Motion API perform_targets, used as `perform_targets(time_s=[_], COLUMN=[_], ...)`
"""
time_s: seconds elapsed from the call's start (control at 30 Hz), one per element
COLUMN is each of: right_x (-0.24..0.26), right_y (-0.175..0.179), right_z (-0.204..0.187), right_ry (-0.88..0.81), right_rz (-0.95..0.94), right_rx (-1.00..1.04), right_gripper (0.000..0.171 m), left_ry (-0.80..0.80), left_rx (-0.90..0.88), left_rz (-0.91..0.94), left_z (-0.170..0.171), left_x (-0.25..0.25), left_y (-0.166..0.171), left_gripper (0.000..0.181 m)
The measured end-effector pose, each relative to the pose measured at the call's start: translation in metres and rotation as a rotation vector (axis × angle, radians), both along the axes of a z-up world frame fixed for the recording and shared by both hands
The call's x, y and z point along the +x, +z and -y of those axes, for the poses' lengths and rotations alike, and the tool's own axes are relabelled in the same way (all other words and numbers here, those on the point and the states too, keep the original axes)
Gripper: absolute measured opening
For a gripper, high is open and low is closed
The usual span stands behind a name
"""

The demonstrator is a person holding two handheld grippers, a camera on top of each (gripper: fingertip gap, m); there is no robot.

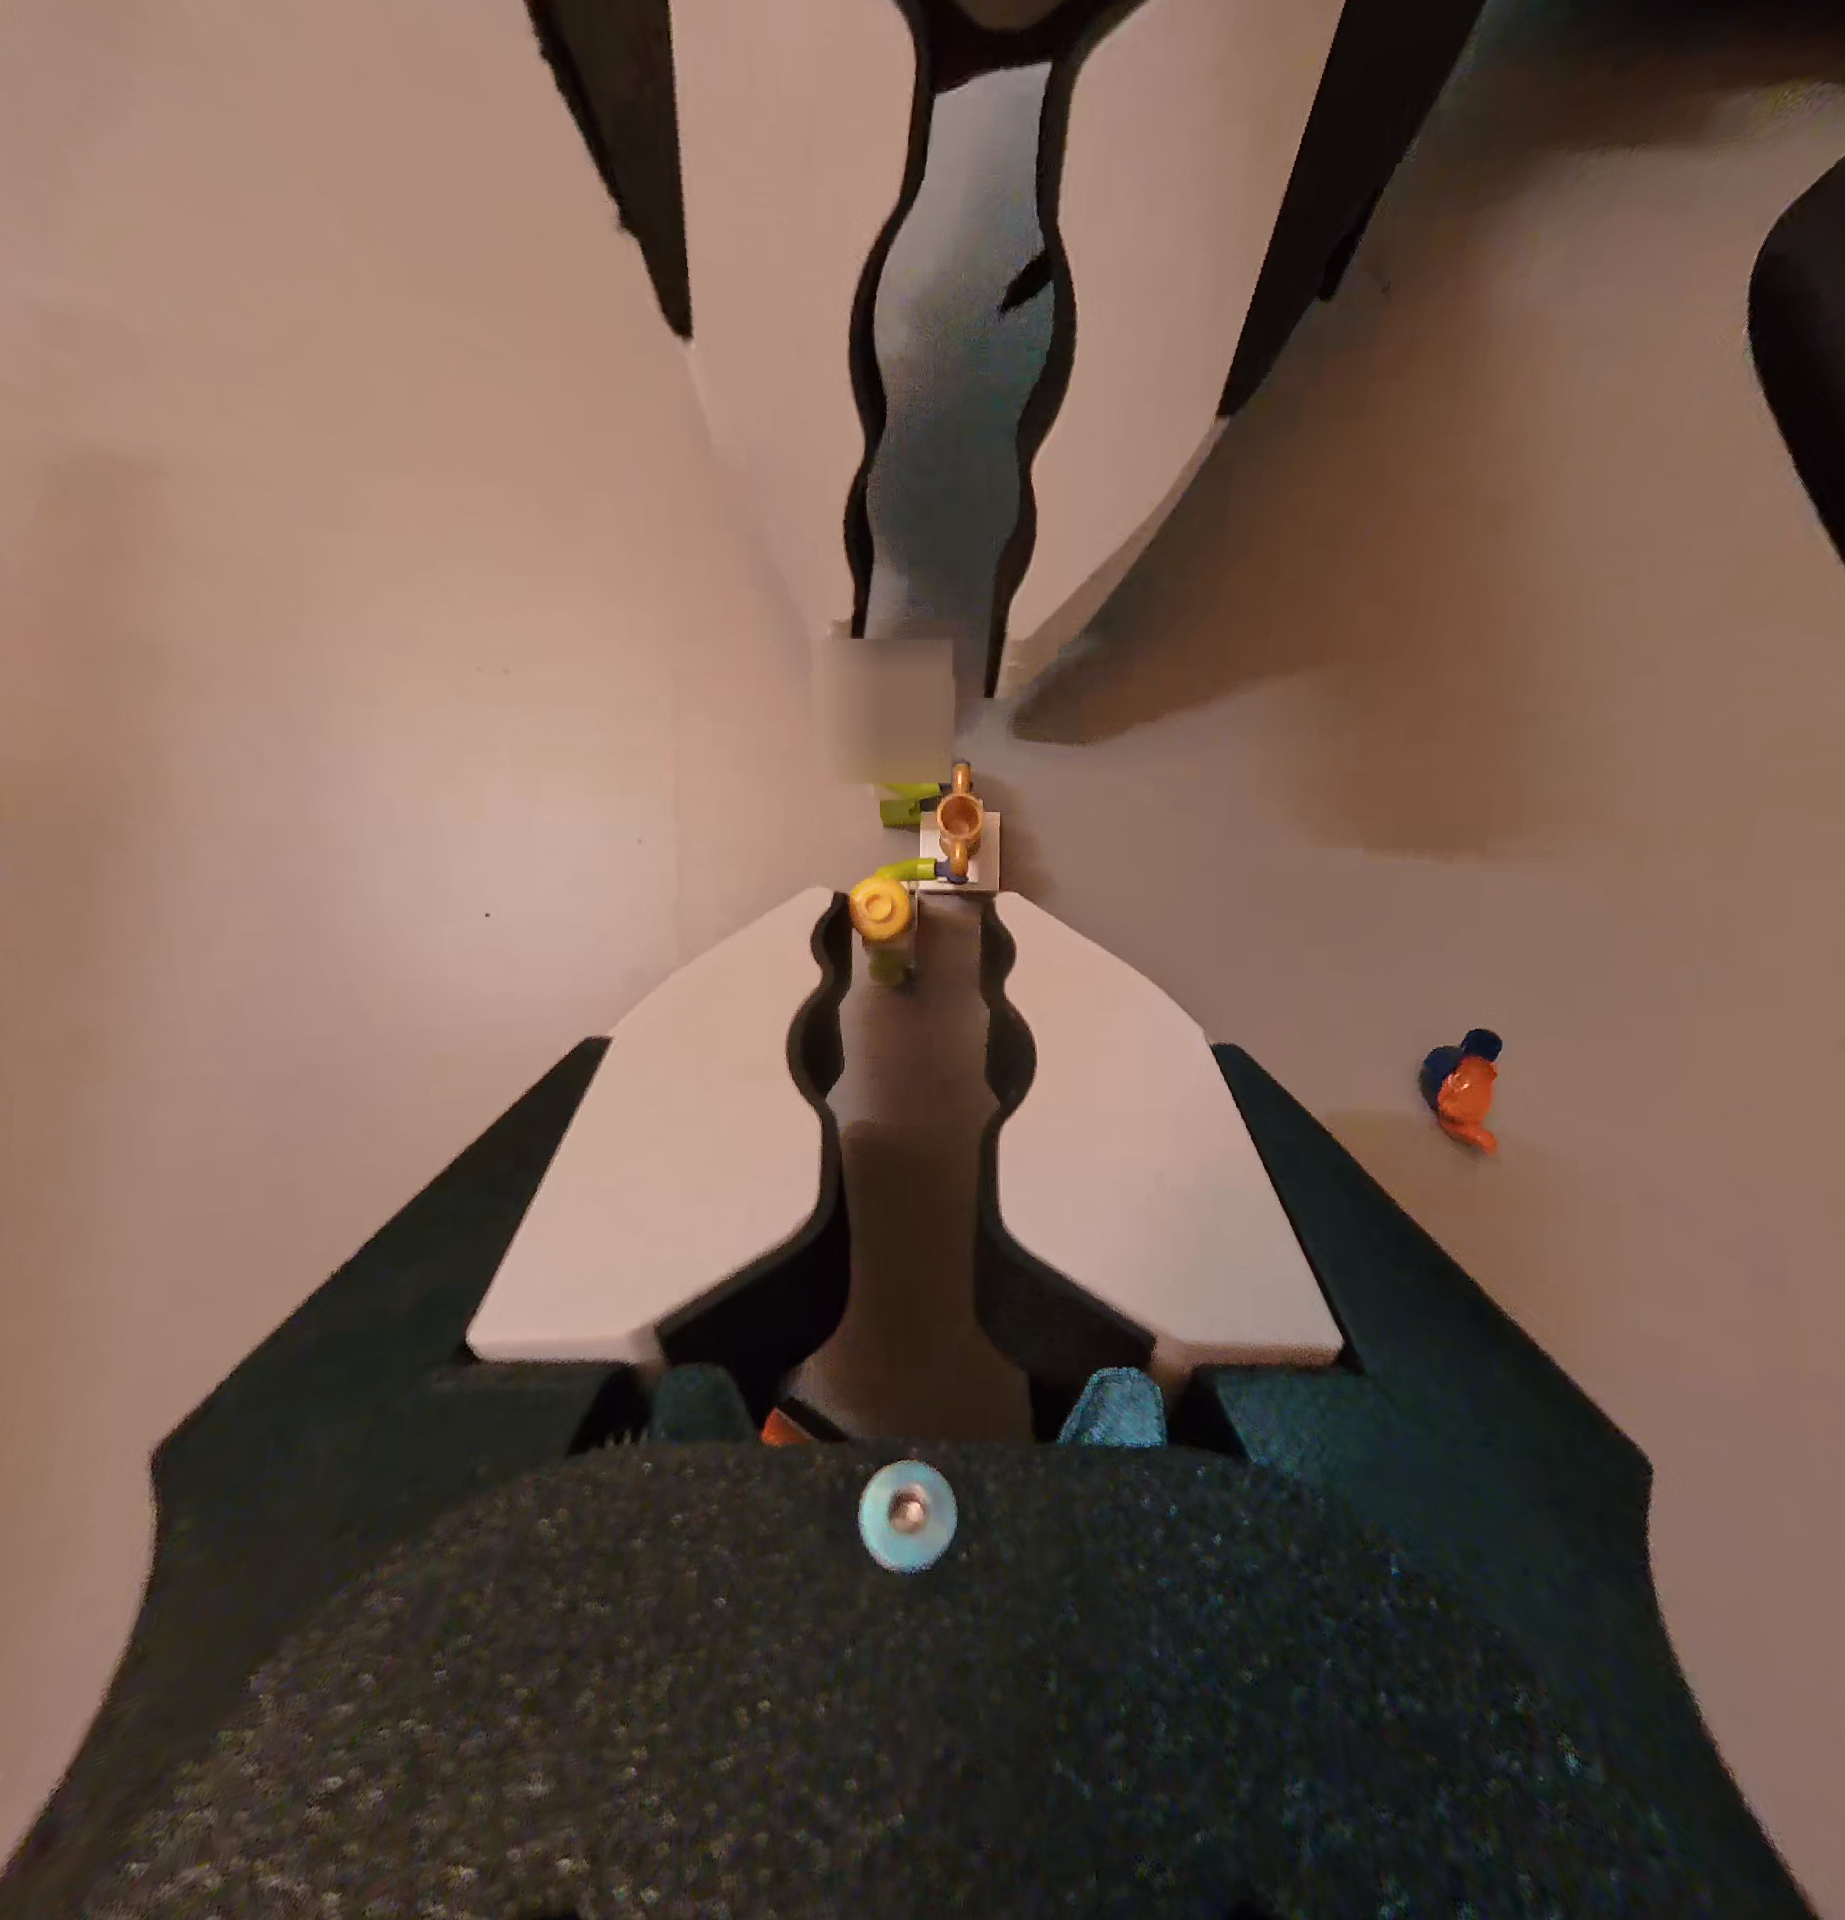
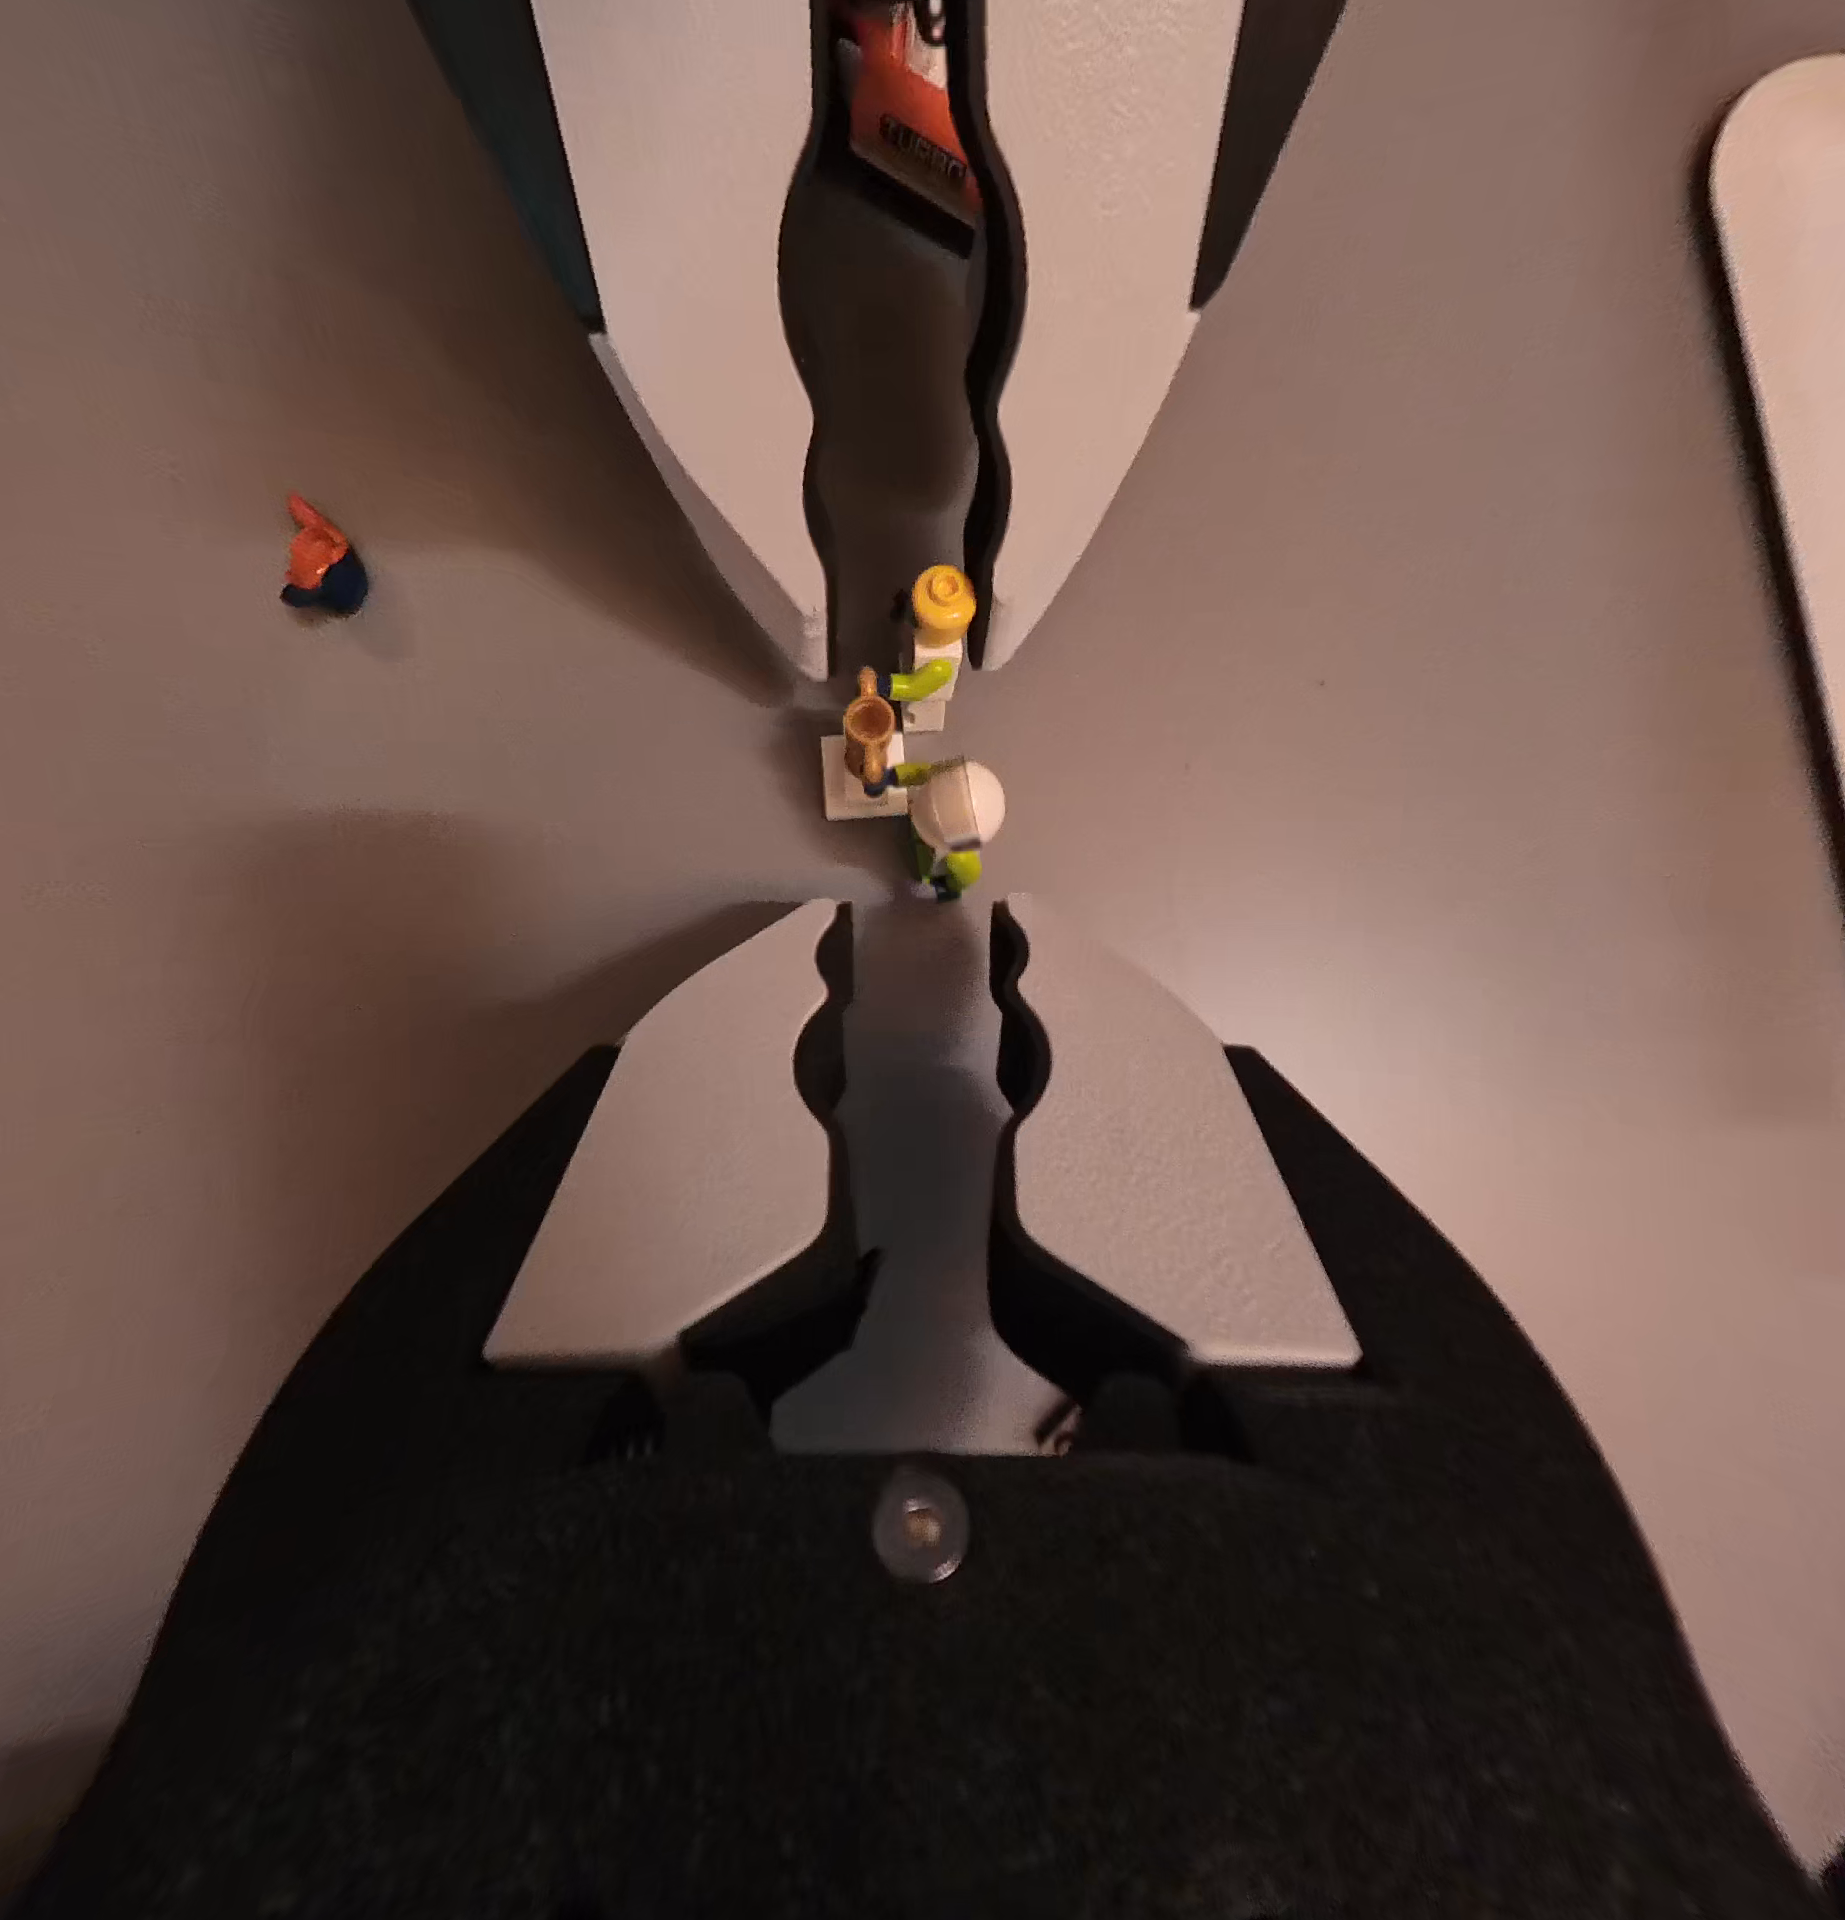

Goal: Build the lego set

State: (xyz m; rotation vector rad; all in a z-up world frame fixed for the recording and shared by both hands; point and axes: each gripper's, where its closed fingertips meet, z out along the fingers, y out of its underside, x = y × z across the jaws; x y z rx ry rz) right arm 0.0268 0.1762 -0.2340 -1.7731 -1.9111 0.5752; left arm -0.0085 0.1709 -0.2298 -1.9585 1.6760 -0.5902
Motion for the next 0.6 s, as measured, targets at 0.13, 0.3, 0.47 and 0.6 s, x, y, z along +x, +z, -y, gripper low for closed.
perform_targets(time_s=[0.13,0.3,0.47,0.6], right_x=[-0.015,-0.025,-0.025,-0.024], right_y=[-0.005,-0.008,-0.009,-0.009], right_z=[0.002,0.004,0.007,0.008], right_ry=[0.020,0.042,0.055,0.066], right_rz=[-0.022,-0.039,-0.046,-0.048], right_rx=[0.011,0.013,0.003,-0.006], right_gripper=[0.031,0.031,0.028,0.027], left_ry=[-0.012,-0.019,-0.027,-0.038], left_rx=[-0.004,0.014,0.023,0.021], left_rz=[0.005,-0.021,-0.025,-0.034], left_z=[0.002,0.004,0.006,0.006], left_x=[0.004,0.008,0.013,0.013], left_y=[-0.004,-0.013,-0.017,-0.017], left_gripper=[0.026,0.029,0.027,0.024])
